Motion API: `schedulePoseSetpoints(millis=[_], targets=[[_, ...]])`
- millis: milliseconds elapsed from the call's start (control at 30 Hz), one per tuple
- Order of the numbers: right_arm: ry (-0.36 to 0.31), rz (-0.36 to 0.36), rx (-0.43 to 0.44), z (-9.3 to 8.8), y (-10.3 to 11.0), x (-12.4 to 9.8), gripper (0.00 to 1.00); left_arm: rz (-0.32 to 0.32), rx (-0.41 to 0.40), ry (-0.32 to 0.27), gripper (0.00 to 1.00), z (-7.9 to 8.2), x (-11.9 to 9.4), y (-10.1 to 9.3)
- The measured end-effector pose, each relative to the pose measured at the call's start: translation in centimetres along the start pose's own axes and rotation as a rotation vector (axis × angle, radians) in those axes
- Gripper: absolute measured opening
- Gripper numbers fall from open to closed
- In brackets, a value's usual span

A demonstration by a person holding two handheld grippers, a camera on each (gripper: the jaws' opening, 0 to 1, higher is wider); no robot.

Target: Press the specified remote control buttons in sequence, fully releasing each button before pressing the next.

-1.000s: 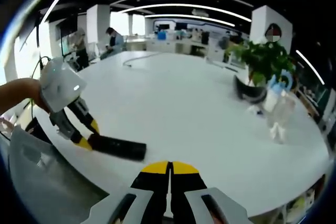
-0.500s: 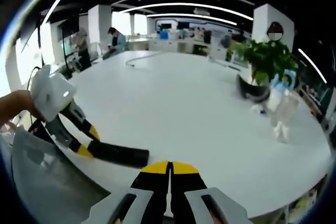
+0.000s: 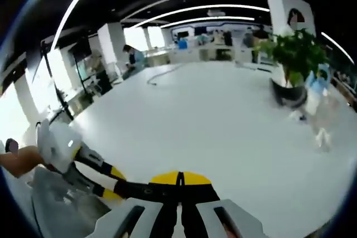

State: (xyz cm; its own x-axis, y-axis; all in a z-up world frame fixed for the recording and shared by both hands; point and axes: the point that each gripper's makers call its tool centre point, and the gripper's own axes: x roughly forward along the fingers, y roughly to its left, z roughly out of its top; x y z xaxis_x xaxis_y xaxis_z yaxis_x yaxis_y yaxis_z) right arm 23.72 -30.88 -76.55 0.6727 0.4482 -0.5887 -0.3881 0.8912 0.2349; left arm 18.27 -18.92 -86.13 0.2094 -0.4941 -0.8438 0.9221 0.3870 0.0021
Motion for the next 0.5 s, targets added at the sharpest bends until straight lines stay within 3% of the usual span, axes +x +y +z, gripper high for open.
schedulePoseSetpoints(millis=[133,167,233,267,333,500], targets=[[0.064,-0.009,0.091,-3.1,-0.9,1.1,0.0,0.009,-0.017,-0.07,0.24,0.1,0.0,-0.4],[0.091,0.008,0.125,-3.0,-0.7,0.8,0.0,0.01,-0.029,-0.101,0.24,0.1,0.0,-0.5],[0.024,0.06,0.154,-1.7,-0.1,0.6,0.0,0.012,-0.021,-0.166,0.24,0.3,-0.1,-0.8],[0.015,0.046,0.155,-1.8,-0.5,0.4,0.0,0.004,-0.029,-0.176,0.24,0.2,-0.1,-1.1],[0.091,0.023,0.183,-3.2,-0.8,0.7,0.0,0.013,-0.03,-0.188,0.24,0.0,-0.1,-1.1],[0.163,0.038,0.169,-4.6,-0.3,1.6,0.0,0.008,-0.034,-0.191,0.24,0.1,-0.1,-0.9]])
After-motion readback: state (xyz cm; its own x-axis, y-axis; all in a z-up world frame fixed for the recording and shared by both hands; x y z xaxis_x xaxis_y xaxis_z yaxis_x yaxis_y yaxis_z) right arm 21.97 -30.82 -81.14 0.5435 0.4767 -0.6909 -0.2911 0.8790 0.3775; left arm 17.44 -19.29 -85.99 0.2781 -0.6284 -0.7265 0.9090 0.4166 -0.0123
